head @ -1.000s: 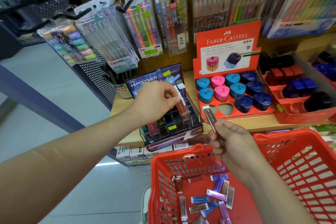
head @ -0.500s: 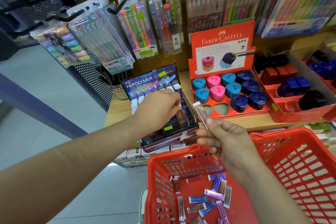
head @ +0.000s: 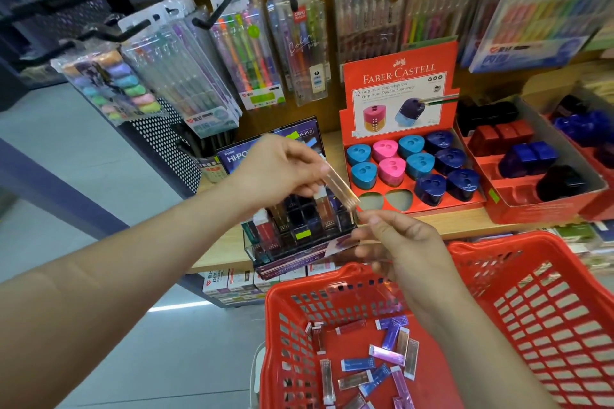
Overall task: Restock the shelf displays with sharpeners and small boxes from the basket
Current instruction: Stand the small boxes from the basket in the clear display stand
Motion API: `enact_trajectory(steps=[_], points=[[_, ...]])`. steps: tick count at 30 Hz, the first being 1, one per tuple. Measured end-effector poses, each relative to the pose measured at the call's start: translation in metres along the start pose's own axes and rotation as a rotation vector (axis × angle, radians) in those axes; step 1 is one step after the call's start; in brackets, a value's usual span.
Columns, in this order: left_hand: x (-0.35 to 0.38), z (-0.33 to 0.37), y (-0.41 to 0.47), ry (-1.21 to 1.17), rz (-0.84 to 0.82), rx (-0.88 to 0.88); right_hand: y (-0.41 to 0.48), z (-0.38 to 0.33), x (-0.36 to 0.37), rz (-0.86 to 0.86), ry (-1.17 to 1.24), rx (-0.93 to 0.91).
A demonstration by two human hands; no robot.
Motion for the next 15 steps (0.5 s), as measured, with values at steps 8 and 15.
enact_trajectory(steps=[8,15], points=[[-0.019,0.004,0.003,0.442,0.246,0.147,0.006,0.012,-0.013,0.051,-0.121,-0.023],[0.005,-0.005,0.005,0.606,0.232,0.234,0.002,0.020,0.009,-0.115,-0.188,0.000]])
Point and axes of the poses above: each hand's wrist, its own y-axis towards the middle knuckle, its own x-axis out of the palm, z = x × y, the point moved 10 cm from there along y, towards the middle knuckle, and after that the axes turned 12 degrees about -x, right-handed, at the moved point
